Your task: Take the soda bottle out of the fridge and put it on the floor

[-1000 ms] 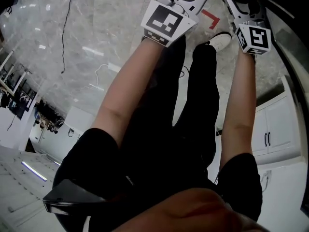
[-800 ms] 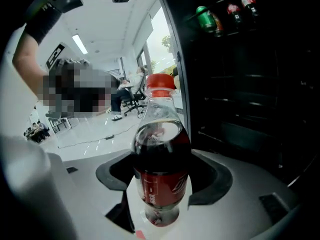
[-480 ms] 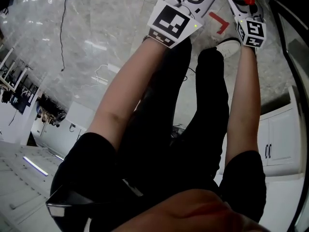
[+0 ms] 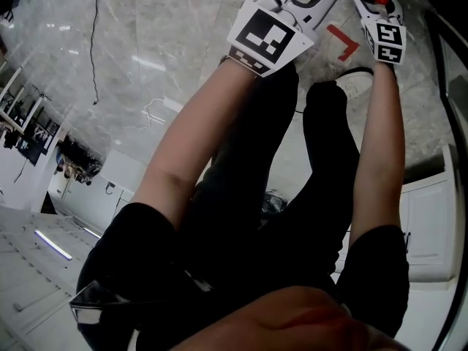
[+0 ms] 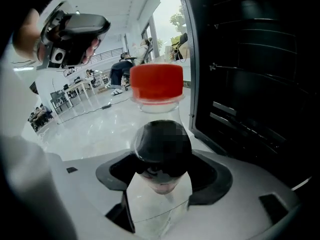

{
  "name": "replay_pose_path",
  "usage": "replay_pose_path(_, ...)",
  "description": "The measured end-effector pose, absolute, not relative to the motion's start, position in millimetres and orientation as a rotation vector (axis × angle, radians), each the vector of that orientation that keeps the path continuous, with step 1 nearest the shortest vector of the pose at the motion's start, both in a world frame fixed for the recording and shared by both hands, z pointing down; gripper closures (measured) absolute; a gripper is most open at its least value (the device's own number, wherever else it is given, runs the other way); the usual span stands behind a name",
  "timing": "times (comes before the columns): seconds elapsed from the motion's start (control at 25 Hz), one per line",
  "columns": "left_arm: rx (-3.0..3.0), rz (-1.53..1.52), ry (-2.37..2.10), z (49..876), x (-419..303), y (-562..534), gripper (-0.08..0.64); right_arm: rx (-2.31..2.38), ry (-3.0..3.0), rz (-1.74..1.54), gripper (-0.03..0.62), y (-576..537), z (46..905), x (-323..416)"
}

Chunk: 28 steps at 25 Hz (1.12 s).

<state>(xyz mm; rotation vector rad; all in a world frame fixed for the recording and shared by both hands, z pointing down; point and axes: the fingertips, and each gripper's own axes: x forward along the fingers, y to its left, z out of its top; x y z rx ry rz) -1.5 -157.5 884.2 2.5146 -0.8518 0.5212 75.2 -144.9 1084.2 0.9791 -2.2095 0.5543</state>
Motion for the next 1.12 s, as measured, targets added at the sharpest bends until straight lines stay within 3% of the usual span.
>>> replay_pose_path(0.72, 2.516, 0.514, -0.855, 867, -10, -149, 0.559, 0.876, -2.166, 0.547, 0.284, -118, 1092, 54)
replay_pose_path(1.12, 2.551, 0.484, -0.896, 774, 2, -156, 0.559, 1.013, -2.249, 0.569, 0.284, -117, 954, 71)
